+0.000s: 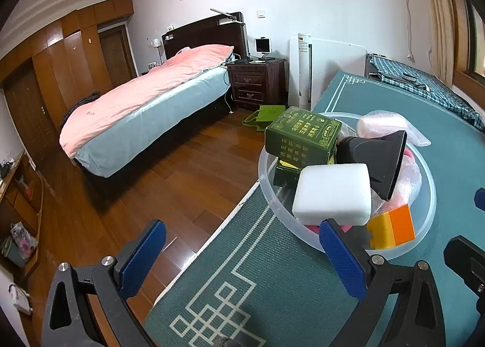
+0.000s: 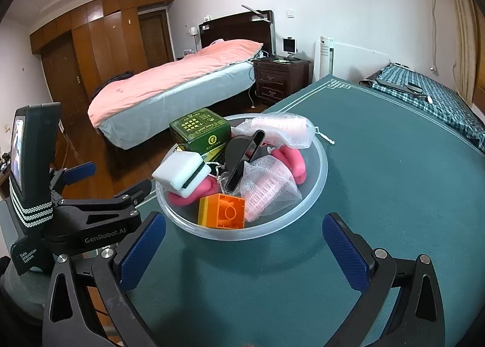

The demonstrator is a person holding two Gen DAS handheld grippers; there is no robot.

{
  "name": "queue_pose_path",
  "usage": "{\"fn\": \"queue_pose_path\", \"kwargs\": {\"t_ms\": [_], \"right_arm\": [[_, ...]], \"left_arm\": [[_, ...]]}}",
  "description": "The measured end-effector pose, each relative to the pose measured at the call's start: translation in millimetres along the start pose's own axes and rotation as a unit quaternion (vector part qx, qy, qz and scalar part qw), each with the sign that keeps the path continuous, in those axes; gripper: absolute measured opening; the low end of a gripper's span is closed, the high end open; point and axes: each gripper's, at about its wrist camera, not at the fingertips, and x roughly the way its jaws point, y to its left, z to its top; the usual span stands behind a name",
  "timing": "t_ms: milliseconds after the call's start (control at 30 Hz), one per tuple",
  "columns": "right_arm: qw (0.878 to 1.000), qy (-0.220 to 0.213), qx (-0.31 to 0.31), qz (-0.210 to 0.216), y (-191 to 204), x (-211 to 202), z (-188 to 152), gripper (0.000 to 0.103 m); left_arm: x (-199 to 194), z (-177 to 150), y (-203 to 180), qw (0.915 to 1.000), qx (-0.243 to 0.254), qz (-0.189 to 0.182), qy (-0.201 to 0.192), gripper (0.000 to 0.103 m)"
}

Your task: Organize objects

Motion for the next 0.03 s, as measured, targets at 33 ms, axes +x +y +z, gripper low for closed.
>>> {"fn": "queue_pose_path", "kwargs": {"t_ms": [33], "right_arm": [[1.0,0.001,0.0,-0.001,-0.3,0.3,-0.1,0.103]], "left_arm": [[-0.1,0.2,0.1,1.0,-0.001,0.0,0.0,0.103]]}}
